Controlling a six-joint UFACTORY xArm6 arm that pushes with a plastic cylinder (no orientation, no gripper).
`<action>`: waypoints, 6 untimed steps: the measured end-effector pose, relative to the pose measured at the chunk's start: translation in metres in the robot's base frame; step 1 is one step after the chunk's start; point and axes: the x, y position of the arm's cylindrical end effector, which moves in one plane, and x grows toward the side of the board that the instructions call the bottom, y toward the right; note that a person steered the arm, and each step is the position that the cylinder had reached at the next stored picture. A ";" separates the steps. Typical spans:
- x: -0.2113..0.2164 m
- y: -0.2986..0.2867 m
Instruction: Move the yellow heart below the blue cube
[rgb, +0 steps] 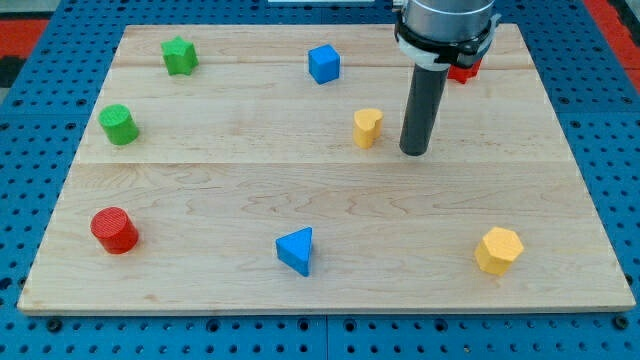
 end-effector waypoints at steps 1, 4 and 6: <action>-0.011 -0.041; -0.045 -0.104; -0.035 -0.085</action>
